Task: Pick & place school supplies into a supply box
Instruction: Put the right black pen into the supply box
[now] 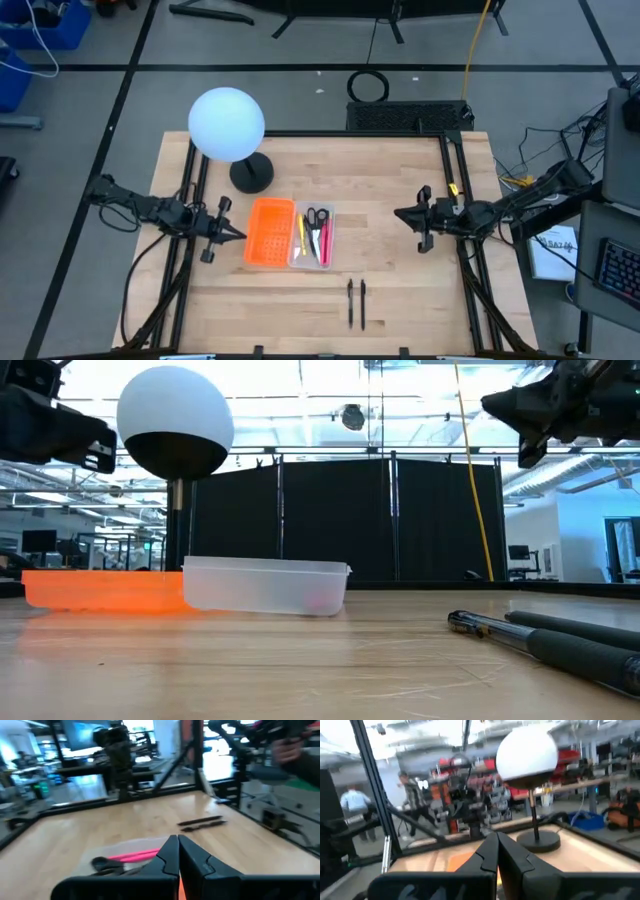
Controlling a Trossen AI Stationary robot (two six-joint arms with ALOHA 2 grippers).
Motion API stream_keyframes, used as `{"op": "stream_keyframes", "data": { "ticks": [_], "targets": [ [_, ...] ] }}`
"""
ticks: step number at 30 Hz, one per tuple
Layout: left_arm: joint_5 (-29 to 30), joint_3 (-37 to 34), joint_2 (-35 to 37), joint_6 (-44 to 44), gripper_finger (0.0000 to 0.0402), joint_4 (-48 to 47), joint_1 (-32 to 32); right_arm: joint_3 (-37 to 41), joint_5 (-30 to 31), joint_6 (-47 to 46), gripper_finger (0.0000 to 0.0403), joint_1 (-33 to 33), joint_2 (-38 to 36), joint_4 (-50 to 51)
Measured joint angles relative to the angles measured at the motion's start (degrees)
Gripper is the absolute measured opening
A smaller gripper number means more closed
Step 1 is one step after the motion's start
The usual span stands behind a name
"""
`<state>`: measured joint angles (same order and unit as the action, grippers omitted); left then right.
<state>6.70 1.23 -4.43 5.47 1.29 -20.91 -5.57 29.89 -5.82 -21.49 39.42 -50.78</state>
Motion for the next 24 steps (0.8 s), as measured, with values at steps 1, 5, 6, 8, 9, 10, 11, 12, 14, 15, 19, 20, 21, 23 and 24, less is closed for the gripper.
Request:
{"op": "stream_keyframes", "data": {
  "ticks": [1, 5, 6, 8, 9, 10, 11, 12, 14, 15, 19, 20, 21, 23, 24],
  "targets": [
    [1.2, 0.0, 0.0, 0.3, 0.0005, 0.1, 0.0, -2.7, -0.6, -0.6, 0.0000, -0.3, 0.7, 2.8],
    [4.3, 0.0, -0.1, 0.4, 0.0008, 0.2, 0.0, -17.4, -1.5, -6.3, 0.0000, -2.2, 5.7, 24.7],
    [5.0, 0.0, -0.1, 0.4, 0.0012, 0.4, 0.0, -21.7, -1.4, -9.1, 0.0000, -2.5, 8.0, 31.5],
    [6.3, 0.0, -0.1, 0.4, 0.0021, 0.7, 0.0, -29.7, -1.8, -15.8, 0.0000, -3.5, 13.7, 44.6],
    [6.9, 0.0, -0.1, 0.4, 0.0024, 0.9, 0.0, -33.7, -2.0, -19.2, 0.0000, -4.1, 16.6, 50.0],
    [7.3, 0.0, -0.1, 0.4, 0.0028, 1.1, 0.0, -37.6, -2.6, -22.4, 0.0000, -4.5, 19.8, 54.1],
    [7.4, 0.0, -0.1, 0.4, 0.0031, 1.2, 0.0, -41.4, -3.2, -25.6, 0.0000, -4.9, 23.0, 57.7],
    [7.4, 0.0, -0.1, 0.2, 0.0033, 1.1, 0.0, -44.7, -3.6, -28.7, 0.0000, -5.4, 26.2, 61.0],
    [7.4, 0.0, -0.1, 0.0, 0.0035, 1.0, 0.0, -51.2, -4.7, -33.2, 0.0000, -6.2, 33.3, 66.1],
    [7.4, 0.0, -0.1, 0.0, 0.0036, 1.0, 0.0, -54.6, -4.8, -34.4, 0.0000, -6.8, 36.8, 67.6],
    [7.3, 0.0, -0.1, -0.1, 0.0035, 1.9, 0.0, -68.7, -8.4, -40.3, 0.0000, -8.4, 49.5, 74.2],
    [7.3, 0.0, -0.1, -0.6, 0.0035, 2.5, 0.0, -72.1, -9.5, -42.1, 0.0000, -8.8, 52.5, 76.5],
    [7.3, 0.0, -0.1, -1.9, 0.0035, 2.7, 0.0, -75.4, -10.6, -43.9, 0.0000, -9.1, 55.4, 79.3],
    [7.3, 0.0, -0.1, -5.8, 0.0035, 2.7, 0.0, -81.2, -13.0, -48.8, 0.0000, -9.6, 60.5, 84.7],
    [7.3, 0.0, -0.1, -7.6, 0.0035, 2.7, 0.0, -83.6, -14.2, -51.9, 0.0000, -9.9, 62.5, 87.4]
  ]
}}
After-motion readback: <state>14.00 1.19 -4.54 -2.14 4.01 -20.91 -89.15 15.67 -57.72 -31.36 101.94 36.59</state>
